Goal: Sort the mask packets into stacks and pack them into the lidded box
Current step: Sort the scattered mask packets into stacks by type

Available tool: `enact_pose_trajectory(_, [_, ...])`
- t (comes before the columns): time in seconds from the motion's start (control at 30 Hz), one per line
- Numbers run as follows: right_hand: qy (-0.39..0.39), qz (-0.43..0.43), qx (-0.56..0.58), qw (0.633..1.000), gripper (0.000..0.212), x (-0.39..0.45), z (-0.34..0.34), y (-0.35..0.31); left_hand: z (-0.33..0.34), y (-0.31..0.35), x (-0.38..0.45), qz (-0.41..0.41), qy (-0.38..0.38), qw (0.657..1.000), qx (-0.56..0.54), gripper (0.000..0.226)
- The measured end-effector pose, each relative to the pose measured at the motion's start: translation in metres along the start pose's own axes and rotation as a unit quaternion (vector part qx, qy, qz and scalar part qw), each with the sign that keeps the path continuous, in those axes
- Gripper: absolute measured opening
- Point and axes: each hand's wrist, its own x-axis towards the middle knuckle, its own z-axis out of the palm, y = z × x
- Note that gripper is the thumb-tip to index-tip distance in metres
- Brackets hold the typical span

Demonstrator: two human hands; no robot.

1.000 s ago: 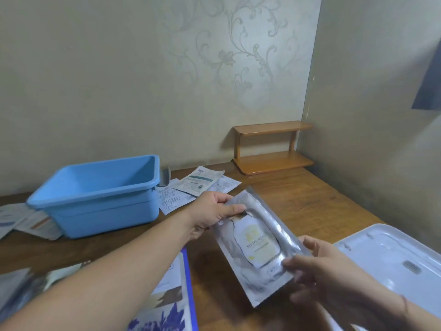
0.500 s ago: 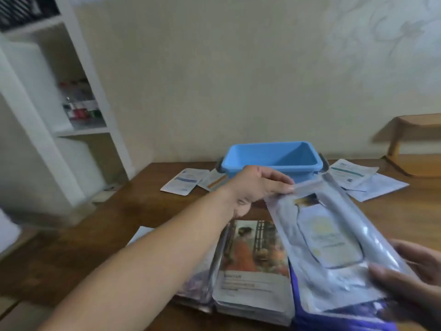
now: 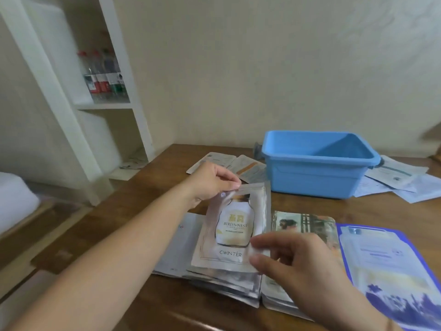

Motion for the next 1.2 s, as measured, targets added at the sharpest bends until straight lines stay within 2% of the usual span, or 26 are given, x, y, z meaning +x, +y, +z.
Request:
enact_pose_trajectory(0.2, [-0.041,0.030,-0.064,0.997,0.026,0.004,0.011,0.007,0.012,-0.020,0.005,-0.013,-0.010,0.999,0.046,0.008])
enact_pose_trajectory(0.33, [-0.067,0.016,-0.164,0.984,0.047,0.000,0.011,0.000,0.022,-0.030,0.003,0.004,0.010,0.999,0.040,0.019])
enact_pose_trajectory(0.4, [-0.048,0.001,-0.192,0.980,0.049,-0.004,0.010,-0.004,0.027,-0.032,0.001,0.014,0.025,0.999,0.039,0.013])
enact_pose_trajectory(0.5, [0.036,-0.076,-0.243,0.966,0.052,-0.003,0.010,0.005,0.021,-0.030,-0.012,0.008,0.081,0.994,0.074,0.034])
enact_pose_trajectory(0.57, [0.099,-0.128,-0.245,0.956,0.056,-0.003,0.008,0.011,0.010,-0.029,-0.032,-0.014,0.077,0.997,0.028,0.045])
enact_pose_trajectory(0.63, [0.104,-0.131,-0.283,0.944,0.063,-0.001,0.011,0.014,0.001,-0.029,-0.058,-0.065,0.036,0.996,-0.057,0.057])
enact_pose_trajectory(0.7, [0.044,-0.105,-0.338,0.934,0.076,0.000,0.014,0.009,-0.005,-0.029,-0.081,-0.123,-0.006,0.978,-0.167,0.070])
enact_pose_trajectory(0.77, [-0.005,-0.092,-0.344,0.934,0.094,0.004,0.018,0.009,-0.008,-0.031,-0.092,-0.163,-0.031,0.953,-0.252,0.079])
enact_pose_trajectory(0.83, [-0.040,-0.073,-0.350,0.933,0.099,0.006,0.021,0.013,-0.008,-0.029,-0.097,-0.178,-0.042,0.939,-0.290,0.069])
enact_pose_trajectory(0.9, [-0.029,-0.057,-0.388,0.919,0.090,0.006,0.024,0.021,-0.006,-0.024,-0.100,-0.180,-0.052,0.933,-0.308,0.052])
enact_pose_trajectory(1.0, [-0.010,-0.018,-0.396,0.918,0.083,0.005,0.030,0.029,-0.002,-0.017,-0.103,-0.185,-0.067,0.930,-0.310,0.019])
enact_pose_trajectory(1.2, [0.027,-0.018,-0.422,0.906,0.094,0.001,0.041,0.035,-0.001,-0.009,-0.107,-0.216,-0.074,0.925,-0.305,0.024])
